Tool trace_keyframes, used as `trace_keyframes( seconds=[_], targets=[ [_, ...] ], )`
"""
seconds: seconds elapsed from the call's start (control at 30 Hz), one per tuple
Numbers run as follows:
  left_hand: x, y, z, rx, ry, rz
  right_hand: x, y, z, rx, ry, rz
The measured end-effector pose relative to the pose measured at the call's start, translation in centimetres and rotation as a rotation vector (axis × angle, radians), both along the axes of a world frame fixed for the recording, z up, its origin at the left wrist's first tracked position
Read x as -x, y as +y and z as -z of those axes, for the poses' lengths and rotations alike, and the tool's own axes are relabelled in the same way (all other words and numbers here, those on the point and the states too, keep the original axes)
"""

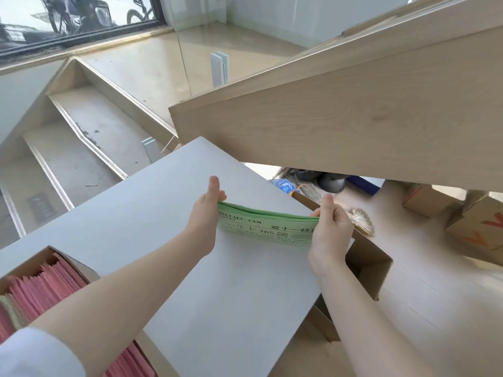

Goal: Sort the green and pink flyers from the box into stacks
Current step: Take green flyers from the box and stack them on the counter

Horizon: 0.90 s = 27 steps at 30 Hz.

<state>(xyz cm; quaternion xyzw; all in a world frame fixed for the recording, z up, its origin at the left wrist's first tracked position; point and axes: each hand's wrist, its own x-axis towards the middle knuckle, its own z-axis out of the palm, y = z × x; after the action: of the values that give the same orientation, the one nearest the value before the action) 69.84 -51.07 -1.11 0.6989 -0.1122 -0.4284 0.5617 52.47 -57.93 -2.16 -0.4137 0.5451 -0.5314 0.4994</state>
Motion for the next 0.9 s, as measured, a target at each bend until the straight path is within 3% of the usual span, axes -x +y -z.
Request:
trace_keyframes(
  seconds=[0.13,0.27,0.4,0.6,0.73,0.9],
  targets=[
    [-0.1,1.2,-0.2,0.041,-0.02,0.185,0.1,-0.4,0.0,-0.024,-0.071,-0.04],
    [0.5,1.3,-0.3,0.016,-0.095,0.14,1.9,1.6,2.2,0.181,0.067,-0.332],
    [0.8,0.9,-0.8,-0.055,-0.132,0.103,3.3,1.4,3.8,0.218,0.103,-0.471],
    [0.0,0.1,-1.0,-0.089,-0.08,0.077,3.5,0.2,3.2,0.228,0.201,-0.439],
    [-0.7,0.7,-0.3,0.041,0.034,0.235,3.2,-0.2,3.8,0.129,0.05,-0.369],
    [-1.1,1.5,0.9,0.073,-0.195,0.308,2.1,0.4,3.8,0.075,0.032,-0.438]
  ],
)
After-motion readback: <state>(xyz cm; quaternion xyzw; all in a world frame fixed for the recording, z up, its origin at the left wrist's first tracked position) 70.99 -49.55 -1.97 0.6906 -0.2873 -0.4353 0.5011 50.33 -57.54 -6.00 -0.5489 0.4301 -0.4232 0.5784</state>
